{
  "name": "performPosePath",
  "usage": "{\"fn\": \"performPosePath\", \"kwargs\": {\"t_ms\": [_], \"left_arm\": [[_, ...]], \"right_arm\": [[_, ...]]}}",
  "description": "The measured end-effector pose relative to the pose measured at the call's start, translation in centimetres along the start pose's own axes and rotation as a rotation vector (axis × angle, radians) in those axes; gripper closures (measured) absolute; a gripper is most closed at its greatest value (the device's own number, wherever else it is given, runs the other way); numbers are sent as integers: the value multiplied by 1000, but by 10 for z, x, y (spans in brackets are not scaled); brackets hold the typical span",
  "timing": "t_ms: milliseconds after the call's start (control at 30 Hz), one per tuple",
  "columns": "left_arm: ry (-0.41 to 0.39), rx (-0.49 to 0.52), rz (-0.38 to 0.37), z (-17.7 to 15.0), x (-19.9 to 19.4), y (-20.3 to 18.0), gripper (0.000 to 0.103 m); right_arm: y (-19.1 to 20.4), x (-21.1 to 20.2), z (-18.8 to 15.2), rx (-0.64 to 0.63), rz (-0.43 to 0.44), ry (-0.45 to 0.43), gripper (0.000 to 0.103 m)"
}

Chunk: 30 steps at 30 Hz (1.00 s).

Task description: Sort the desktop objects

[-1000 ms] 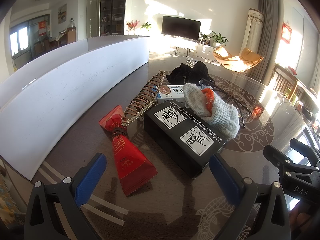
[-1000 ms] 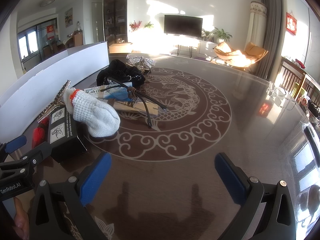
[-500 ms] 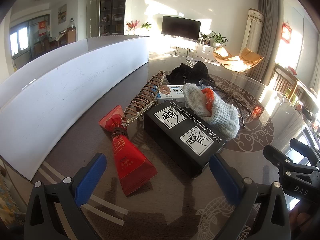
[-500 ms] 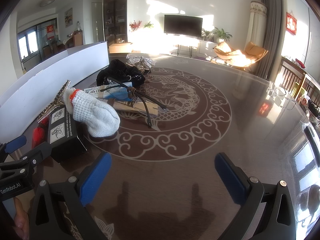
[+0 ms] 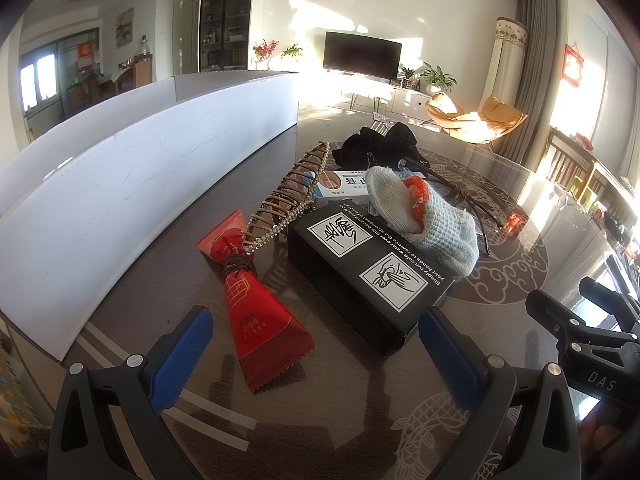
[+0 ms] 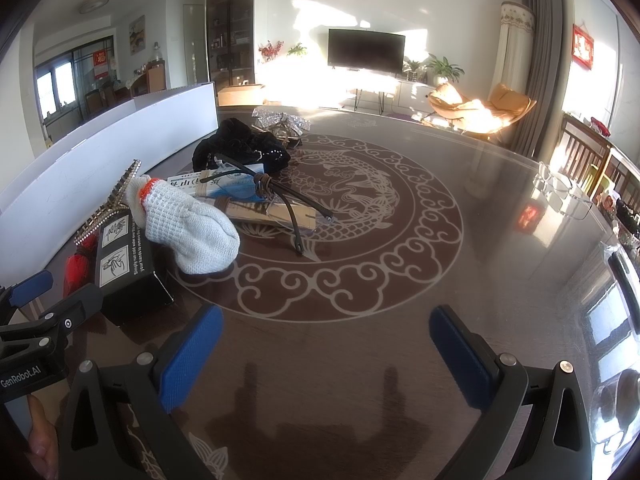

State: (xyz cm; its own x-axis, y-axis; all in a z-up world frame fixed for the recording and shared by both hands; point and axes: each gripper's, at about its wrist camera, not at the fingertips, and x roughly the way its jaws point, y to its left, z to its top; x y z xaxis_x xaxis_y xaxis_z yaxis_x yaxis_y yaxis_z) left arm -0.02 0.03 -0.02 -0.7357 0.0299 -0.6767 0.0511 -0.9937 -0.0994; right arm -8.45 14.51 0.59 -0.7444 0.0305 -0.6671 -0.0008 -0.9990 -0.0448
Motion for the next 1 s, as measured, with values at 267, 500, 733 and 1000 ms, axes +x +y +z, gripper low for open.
{"fn": "performPosePath", "kwargs": {"t_ms": [267,500,733,1000], "left_arm": [[0,0,0,0,0,0,0],[0,0,-1,0,0,0,0],[0,0,0,0,0,0,0],[0,1,-1,0,0,0,0]], "right_arm": [[0,2,0,0,0,3,0],[0,2,0,0,-1,4,0],[0,5,-4,0,-1,5,0],[0,6,-6,0,-2,8,0]]}}
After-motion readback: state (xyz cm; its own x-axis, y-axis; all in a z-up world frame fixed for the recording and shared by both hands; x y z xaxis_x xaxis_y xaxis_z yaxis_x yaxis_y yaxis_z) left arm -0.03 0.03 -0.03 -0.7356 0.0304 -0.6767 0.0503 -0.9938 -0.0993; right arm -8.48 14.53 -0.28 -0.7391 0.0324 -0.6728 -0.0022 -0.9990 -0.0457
